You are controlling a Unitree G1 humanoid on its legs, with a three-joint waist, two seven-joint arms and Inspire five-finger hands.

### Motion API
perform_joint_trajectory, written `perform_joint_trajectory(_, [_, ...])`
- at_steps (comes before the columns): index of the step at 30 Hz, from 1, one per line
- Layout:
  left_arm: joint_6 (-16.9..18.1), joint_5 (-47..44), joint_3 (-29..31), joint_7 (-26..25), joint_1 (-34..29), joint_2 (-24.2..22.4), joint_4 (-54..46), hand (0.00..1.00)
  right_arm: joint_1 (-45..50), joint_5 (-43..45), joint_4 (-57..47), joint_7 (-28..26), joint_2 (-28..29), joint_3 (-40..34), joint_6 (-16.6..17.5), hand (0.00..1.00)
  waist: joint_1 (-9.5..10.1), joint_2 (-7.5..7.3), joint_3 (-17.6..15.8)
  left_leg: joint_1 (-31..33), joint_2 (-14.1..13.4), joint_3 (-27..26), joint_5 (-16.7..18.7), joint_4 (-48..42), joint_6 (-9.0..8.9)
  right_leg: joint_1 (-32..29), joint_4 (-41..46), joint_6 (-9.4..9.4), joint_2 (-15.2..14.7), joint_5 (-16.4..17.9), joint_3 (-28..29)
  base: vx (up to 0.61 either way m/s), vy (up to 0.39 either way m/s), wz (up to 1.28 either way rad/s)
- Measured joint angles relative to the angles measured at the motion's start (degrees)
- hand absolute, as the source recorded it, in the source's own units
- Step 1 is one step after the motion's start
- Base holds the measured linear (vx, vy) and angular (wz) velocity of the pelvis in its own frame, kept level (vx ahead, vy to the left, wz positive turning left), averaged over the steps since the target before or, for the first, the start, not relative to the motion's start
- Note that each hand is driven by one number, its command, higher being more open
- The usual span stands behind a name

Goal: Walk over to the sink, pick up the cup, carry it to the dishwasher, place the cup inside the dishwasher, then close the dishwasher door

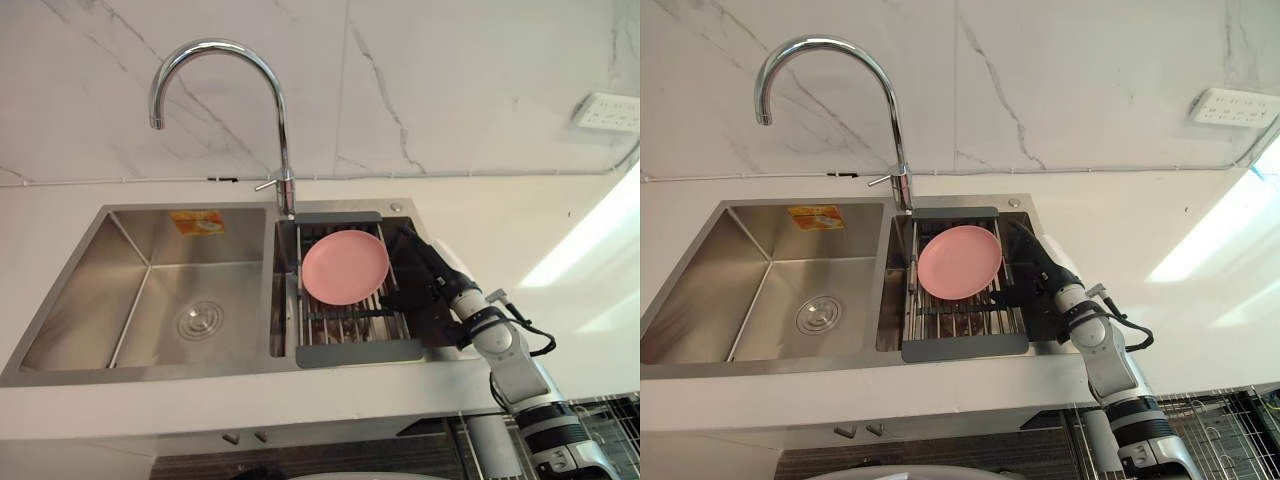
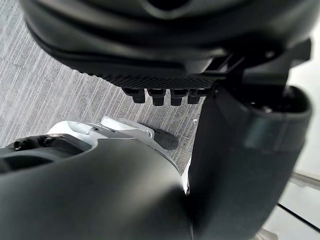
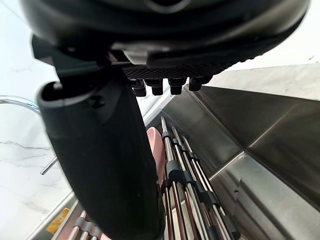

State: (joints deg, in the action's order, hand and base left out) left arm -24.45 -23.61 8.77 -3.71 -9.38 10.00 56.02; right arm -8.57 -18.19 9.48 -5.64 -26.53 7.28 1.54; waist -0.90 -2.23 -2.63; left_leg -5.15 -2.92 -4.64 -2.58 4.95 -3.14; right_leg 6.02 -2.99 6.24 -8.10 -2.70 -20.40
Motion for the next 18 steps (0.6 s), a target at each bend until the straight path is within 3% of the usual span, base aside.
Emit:
perform_joint_trajectory(4, [0.81,0.00,0.13,0.28,-0.42,-0.11,-0.17,1.00,-0.70,-6.60,0.77,1.58,0.00,1.16,1.10,1.00,0.02,-0.13,-0.04,0.02,0.01,0.17,-0.13,0.03,0.02,0.06,0.00,0.00,0.00,0.01,-0.15,-0.03,-0.005,0.02])
perform_joint_trajectory(18, [0.17,-0.02,-0.20,0.42,-1.52,0.06,-4.44,1.00,-4.22,-14.46,6.22,7.98,-0.03,4.78,2.95,1.00,1.70,-0.42,-0.72,1.51,0.93,2.98,-0.99,0.20,0.31,0.14,0.00,0.04,-0.80,0.02,-3.01,-0.02,-0.001,0.11])
